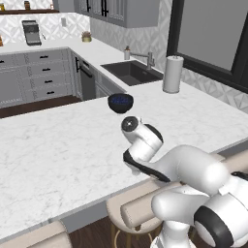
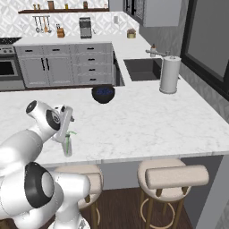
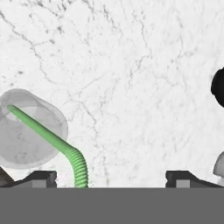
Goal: Take a straw from the drawer in front and place it inside the glass cup on the dining counter.
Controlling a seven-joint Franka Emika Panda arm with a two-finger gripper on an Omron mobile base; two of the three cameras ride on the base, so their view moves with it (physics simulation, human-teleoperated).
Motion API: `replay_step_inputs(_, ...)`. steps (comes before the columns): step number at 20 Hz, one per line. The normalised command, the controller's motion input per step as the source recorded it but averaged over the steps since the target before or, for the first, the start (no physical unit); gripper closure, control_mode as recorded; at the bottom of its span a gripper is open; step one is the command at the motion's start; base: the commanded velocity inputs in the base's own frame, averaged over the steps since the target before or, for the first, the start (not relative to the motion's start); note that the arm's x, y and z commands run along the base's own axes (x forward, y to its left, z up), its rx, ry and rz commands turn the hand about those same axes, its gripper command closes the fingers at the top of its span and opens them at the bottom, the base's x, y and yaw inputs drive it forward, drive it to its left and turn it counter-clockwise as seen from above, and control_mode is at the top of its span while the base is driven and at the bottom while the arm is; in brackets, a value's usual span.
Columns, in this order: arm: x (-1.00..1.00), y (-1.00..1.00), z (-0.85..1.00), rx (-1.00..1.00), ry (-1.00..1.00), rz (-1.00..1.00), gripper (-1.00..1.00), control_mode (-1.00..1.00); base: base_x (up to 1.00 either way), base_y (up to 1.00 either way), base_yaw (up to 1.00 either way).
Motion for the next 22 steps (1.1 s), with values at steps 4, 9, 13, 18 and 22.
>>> replay_step_inputs(4,-0.08,0.0,0.0,0.1,0.19,0.0,-1.0,-1.0,0.0,0.0,0.0)
replay_step_inputs(9,-0.04,0.0,0.06,0.1,0.15,0.0,-1.0,-1.0,0.0,0.0,0.0)
replay_step_inputs(13,-0.37,0.03,0.26,0.1,0.08,0.0,-1.0,-1.0,0.0,0.0,0.0)
replay_step_inputs(18,-0.63,0.09,0.2,0.1,0.11,0.0,-1.0,-1.0,0.0,0.0,0.0)
replay_step_inputs(22,-0.71,0.1,0.31,0.07,0.09,0.0,-1.0,-1.0,0.0,0.0,0.0)
